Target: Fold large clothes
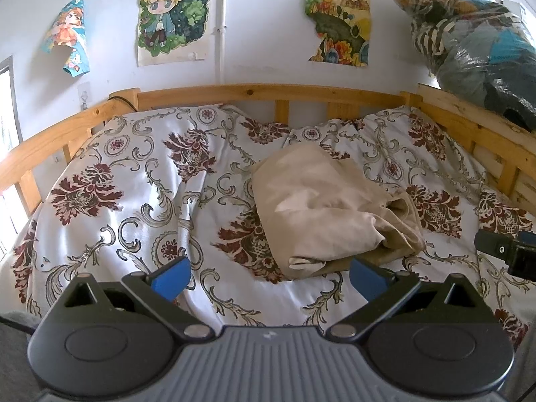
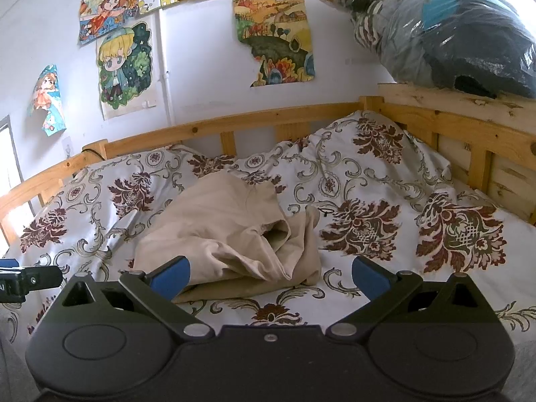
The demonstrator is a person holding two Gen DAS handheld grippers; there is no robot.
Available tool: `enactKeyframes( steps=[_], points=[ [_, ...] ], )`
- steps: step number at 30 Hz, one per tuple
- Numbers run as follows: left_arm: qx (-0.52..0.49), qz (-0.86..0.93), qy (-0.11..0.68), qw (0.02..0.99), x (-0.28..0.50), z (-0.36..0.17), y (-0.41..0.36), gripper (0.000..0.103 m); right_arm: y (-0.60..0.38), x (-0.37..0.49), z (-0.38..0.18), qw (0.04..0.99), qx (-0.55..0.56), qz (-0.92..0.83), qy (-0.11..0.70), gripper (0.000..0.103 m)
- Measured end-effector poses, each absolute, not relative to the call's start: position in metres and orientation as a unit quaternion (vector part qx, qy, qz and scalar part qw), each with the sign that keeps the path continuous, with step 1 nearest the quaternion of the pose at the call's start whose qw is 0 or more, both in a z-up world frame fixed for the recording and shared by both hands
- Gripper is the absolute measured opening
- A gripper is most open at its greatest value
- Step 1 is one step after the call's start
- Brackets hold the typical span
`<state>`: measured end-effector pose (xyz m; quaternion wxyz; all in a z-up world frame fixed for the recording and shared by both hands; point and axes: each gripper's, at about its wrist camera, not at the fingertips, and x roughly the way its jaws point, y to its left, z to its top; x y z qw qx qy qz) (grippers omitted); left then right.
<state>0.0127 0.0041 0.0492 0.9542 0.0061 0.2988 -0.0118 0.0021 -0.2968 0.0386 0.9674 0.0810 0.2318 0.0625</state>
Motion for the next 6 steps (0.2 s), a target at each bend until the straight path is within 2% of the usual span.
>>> enactKeyframes(
  steps=[6],
  points=[
    [0.007,-0.012,0.3,0.954,0.0128,0.0491,0.0043,0.102,-0.2965,0.0018,0.0387,0.967,0.081,0.062,0.232,0.102]
  ],
)
